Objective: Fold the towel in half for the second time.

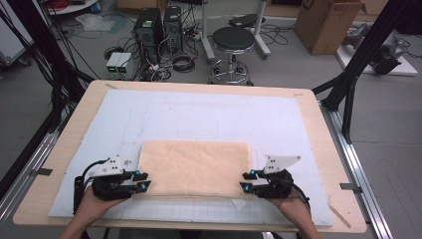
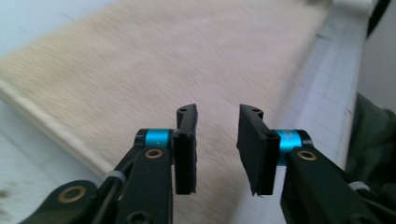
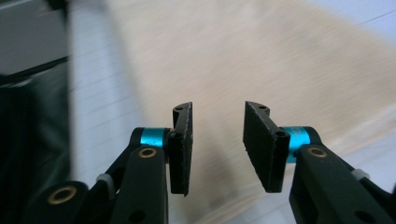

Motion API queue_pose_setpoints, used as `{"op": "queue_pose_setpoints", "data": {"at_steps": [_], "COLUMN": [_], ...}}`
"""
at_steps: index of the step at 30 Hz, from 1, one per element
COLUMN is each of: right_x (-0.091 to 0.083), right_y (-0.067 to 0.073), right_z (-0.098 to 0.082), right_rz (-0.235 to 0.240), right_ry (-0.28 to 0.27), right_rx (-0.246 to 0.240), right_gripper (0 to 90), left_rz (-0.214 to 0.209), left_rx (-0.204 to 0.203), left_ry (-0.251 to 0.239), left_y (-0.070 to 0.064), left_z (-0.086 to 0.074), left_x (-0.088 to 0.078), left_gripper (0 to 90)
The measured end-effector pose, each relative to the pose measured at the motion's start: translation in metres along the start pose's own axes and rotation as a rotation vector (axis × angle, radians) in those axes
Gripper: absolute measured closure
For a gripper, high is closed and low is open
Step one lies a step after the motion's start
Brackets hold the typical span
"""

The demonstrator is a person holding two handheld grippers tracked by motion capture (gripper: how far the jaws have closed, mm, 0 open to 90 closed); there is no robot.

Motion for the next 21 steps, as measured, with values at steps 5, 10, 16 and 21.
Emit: {"op": "queue_pose_setpoints", "data": {"at_steps": [5,10,16,21], "right_x": [0.011,0.036,0.048,0.048], "right_y": [-0.037,-0.065,-0.074,-0.074], "right_z": [0.026,0.024,0.011,0.004], "right_rz": [-0.131,-0.155,-0.155,-0.162], "right_ry": [-0.036,-0.030,0.038,0.046], "right_rx": [0.020,0.101,0.134,0.140], "right_gripper": [61.4,61.3,61.6,61.7], "left_rz": [0.075,0.168,0.185,0.186], "left_rx": [-0.013,-0.023,-0.075,-0.069], "left_ry": [-0.068,-0.031,0.055,0.061], "left_y": [0.023,0.044,0.056,0.056], "left_z": [0.013,0.014,0.001,-0.003], "left_x": [0.008,0.026,0.038,0.039], "left_gripper": [65.1,65.1,64.5,64.4]}}
Point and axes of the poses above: each handheld gripper's, and its own axes: x roughly forward along the jaws, z roughly out of its top, y roughly to its left, the point moved 6 cm from there along x, roughly forward along the jaws, and after that the axes turned 3 degrees about -z, right-handed, at the moved point
